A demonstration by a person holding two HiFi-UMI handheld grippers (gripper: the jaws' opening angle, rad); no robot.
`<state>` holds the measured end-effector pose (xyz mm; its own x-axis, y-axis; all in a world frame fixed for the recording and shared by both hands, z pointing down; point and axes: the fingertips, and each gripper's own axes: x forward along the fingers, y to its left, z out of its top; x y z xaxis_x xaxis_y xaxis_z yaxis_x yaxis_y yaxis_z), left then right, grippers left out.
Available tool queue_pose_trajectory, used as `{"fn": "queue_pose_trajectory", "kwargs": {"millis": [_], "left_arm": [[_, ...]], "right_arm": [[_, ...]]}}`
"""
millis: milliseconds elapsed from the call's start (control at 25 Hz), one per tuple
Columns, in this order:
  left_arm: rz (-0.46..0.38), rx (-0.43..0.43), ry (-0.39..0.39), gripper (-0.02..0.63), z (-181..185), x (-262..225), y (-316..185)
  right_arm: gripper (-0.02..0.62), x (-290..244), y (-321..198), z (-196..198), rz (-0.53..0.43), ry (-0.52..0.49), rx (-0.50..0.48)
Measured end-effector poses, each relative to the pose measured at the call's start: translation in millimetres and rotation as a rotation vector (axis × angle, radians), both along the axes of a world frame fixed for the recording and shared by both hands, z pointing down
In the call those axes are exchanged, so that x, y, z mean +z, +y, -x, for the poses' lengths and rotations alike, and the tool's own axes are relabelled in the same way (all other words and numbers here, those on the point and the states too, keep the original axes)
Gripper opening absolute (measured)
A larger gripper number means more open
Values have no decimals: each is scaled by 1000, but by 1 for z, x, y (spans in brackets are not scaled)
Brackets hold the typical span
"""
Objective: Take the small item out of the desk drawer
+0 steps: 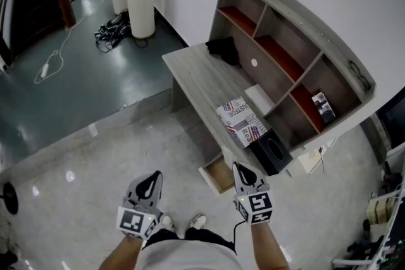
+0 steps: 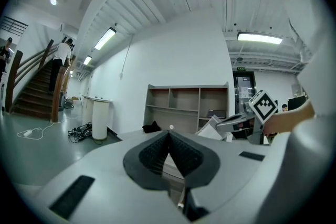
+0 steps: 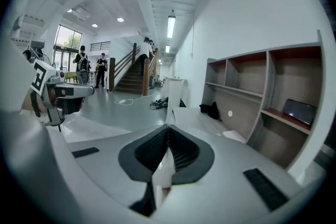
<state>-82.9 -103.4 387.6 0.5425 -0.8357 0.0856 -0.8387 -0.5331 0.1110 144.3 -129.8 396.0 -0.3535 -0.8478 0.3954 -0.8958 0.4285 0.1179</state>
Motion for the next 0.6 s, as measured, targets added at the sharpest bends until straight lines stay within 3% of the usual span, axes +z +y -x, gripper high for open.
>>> {"fn": "queue_pose_trajectory", "kwargs": {"millis": [600], "left_arm": [[-90,-58,23,18,15,-46,-23]], "right_arm": [[23,-89,19,-22,-170,-65,11]]}}
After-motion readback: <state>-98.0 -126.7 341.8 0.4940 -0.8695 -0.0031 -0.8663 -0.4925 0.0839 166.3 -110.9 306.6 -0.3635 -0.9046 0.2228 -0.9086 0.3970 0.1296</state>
